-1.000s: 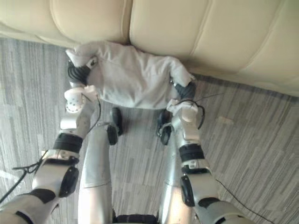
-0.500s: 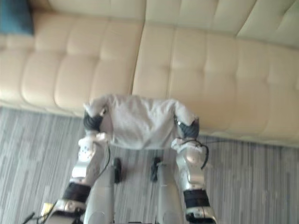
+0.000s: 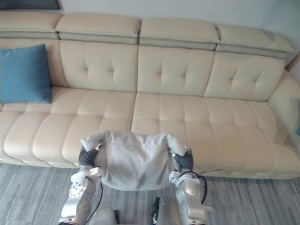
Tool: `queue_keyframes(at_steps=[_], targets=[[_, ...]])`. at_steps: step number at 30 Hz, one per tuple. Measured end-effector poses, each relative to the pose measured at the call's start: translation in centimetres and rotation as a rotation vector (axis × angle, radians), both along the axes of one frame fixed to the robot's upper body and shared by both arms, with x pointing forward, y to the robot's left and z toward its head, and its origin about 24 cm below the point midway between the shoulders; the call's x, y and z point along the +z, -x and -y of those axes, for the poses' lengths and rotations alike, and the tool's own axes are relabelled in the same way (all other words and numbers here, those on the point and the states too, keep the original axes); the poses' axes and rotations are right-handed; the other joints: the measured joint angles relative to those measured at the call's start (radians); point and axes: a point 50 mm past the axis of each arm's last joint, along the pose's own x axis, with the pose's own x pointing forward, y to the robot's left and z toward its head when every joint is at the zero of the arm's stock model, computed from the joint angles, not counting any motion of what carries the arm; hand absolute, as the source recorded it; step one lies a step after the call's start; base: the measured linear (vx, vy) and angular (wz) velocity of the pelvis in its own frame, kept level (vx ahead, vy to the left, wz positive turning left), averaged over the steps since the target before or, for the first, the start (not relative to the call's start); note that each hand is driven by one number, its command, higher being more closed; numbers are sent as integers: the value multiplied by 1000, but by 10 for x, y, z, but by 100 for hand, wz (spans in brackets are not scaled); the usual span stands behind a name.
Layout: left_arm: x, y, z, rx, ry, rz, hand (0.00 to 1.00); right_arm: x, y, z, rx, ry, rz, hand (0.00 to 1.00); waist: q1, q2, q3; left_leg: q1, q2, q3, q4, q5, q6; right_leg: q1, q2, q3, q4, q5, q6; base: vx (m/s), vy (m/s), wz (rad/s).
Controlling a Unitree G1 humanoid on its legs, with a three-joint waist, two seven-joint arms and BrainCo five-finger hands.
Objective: Pick up cushions and gather them together orderly.
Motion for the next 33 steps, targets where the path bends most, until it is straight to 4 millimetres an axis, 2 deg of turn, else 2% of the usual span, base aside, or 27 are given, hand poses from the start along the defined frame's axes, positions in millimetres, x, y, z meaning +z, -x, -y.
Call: queue_keyframes(at_steps=[1,2,3,5,6,7,9,10,11,13,14,15,16,17,18,21,24,28,30,33], targets=[[-3,0,3,-9,4,-13,100,-1,0,2,1,9,-7,100,-2,20,-4,11,5,-30,-17,-1,-7,14,18,-5,-8,-4,-13,306,-153,-14],[-5,1,8,-36,0,-28,100,-4,0,9,-11,27,-22,100,4,39,-12,37,4,-62,-71,29,-30,14,35,-7,11,-21,-29,317,-154,-13],[-6,1,11,-48,-4,-32,100,-5,2,14,-20,37,-29,100,-2,43,-15,67,2,-89,-93,55,-68,12,35,-12,50,-58,-46,318,-153,-7],[-8,2,20,-61,17,-41,100,-7,6,21,-39,49,-43,100,-13,59,-27,78,21,-115,-86,68,-77,42,44,-41,61,-98,-56,315,-183,32],[-9,3,26,-72,31,-44,100,-10,10,25,-57,48,-55,100,-32,66,-33,62,33,-149,-14,69,-79,90,50,-82,40,-126,-58,356,-192,75],[-10,3,31,-91,44,-47,100,-11,16,28,-70,52,-65,100,-38,66,-34,14,46,-167,130,80,-95,145,53,-113,24,-148,-61,287,-148,79],[-14,6,32,-88,53,-62,100,-10,21,30,-71,59,-62,100,-27,67,-36,-79,81,-153,364,143,-110,209,62,-129,4,-166,-81,250,-79,27],[-17,10,30,-82,52,-77,100,-8,21,29,-68,58,-57,100,-12,68,-45,-133,115,-109,484,158,-100,242,67,-128,-13,-172,-90,298,-27,-8],[-18,12,29,-80,55,-85,100,-8,21,29,-69,56,-57,100,-4,67,-59,-169,131,-55,511,140,-64,265,66,-128,-34,-172,-91,245,-1,-11],[-18,11,30,-80,58,-84,100,-8,20,29,-72,55,-54,100,4,67,-61,-186,142,3,448,114,-21,298,60,-129,-60,-171,-90,193,35,3],[-18,11,30,-80,58,-84,100,-8,20,29,-74,55,-57,100,10,67,-63,-181,136,27,338,111,-10,317,55,-131,-68,-170,-88,206,122,5],[-18,11,30,-81,59,-84,100,-8,20,30,-77,55,-59,100,14,65,-72,-177,119,24,196,129,6,319,51,-132,-68,-170,-87,160,132,1],[-18,11,31,-82,59,-83,100,-8,20,30,-80,56,-57,100,19,81,-84,-165,98,7,81,202,21,320,52,-128,-64,-167,-80,192,197,-7],[-18,11,30,-81,54,-84,100,-9,20,28,-82,48,-62,100,24,75,-90,-148,76,-12,17,217,-12,319,49,-112,-66,-167,-64,168,167,-1],[-18,11,27,-79,42,-87,100,-10,20,26,-85,36,-68,100,23,52,-100,-116,41,-30,-45,233,-26,319,29,-84,-82,-159,-35,150,168,6],[-20,13,23,-81,23,-94,100,-10,17,23,-81,30,-69,100,26,29,-108,-68,-6,-17,-119,238,-23,347,3,-31,-134,-137,5,91,187,4],[-19,13,17,-83,-6,-92,100,-12,14,16,-77,6,-70,100,25,15,-120,-12,-45,7,-198,260,-8,375,-18,16,-199,-122,30,16,127,-14],[-17,10,12,-95,-43,-80,100,-12,-3,11,-54,45,-75,100,20,12,-124,21,-64,18,-312,319,-8,360,-15,49,-250,-90,46,-38,35,-19],[-13,5,10,-94,-65,-66,100,-5,-12,6,-46,49,-46,100,22,12,-124,25,-65,23,-353,341,-9,346,-7,64,-270,-70,46,-46,21,-27],[2,-20,2,-62,-128,-19,100,20,-43,-5,-8,125,45,100,22,11,-117,16,-64,23,-391,365,-7,319,4,91,-301,-33,47,-38,12,-24]])
